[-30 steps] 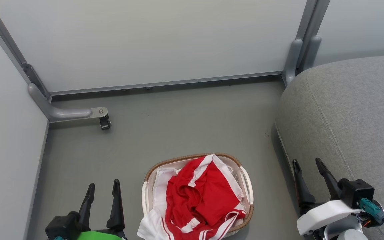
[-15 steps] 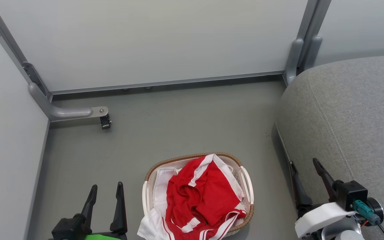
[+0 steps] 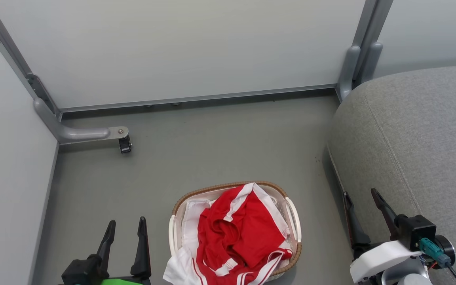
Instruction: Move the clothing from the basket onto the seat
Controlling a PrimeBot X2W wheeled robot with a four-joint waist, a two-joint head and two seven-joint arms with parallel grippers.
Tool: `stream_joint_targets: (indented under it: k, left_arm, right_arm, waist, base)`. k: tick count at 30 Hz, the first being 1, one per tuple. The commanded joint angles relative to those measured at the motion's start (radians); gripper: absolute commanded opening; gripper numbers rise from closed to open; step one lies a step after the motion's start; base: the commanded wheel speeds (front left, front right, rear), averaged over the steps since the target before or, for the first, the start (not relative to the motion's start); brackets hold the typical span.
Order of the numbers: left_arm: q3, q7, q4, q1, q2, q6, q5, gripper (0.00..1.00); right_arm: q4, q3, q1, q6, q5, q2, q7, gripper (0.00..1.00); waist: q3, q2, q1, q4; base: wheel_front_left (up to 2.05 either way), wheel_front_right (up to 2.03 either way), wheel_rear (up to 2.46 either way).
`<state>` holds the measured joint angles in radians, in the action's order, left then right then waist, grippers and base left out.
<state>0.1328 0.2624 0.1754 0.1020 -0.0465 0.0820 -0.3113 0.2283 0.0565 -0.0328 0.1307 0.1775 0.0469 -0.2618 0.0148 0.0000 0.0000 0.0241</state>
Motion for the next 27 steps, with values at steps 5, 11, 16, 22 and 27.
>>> stream_joint_targets:
  k: [5, 11, 16, 22, 27]
  left_arm:
    - [-0.001, 0.004, 0.002, 0.01, -0.007, 0.0, 0.002, 1.0]
    - [0.002, 0.004, -0.001, 0.01, -0.007, 0.0, 0.0, 1.0]
    - [0.008, 0.004, -0.004, 0.002, -0.007, -0.001, -0.003, 1.0]
    - [0.032, 0.004, 0.001, -0.039, -0.006, 0.009, 0.026, 1.0]
    - [0.077, 0.003, 0.015, -0.111, -0.006, 0.025, 0.083, 1.0]
  right_arm:
    - [0.002, 0.0, 0.008, 0.0, -0.004, 0.006, -0.005, 1.0]
    - [-0.002, -0.004, 0.007, 0.0, -0.006, 0.006, -0.005, 1.0]
    - [-0.012, -0.005, -0.002, 0.0, -0.011, 0.006, -0.005, 1.0]
    - [-0.032, -0.011, -0.026, 0.0, -0.025, 0.006, -0.005, 1.0]
    - [-0.05, -0.025, -0.057, 0.0, -0.048, 0.006, -0.005, 1.0]
  waist:
    - [0.001, 0.0, 0.0, -0.001]
    - [0.007, 0.0, 0.0, -0.001]
    - [0.027, 0.0, 0.0, 0.0]
    - [0.085, 0.0, 0.0, 0.001]
    - [0.173, 0.0, 0.0, 0.001]
  base:
    - [0.0, 0.0, 0.0]
    - [0.0, 0.0, 0.0]
    - [0.0, 0.0, 0.0]
    - [0.0, 0.0, 0.0]
    - [0.0, 0.0, 0.0]
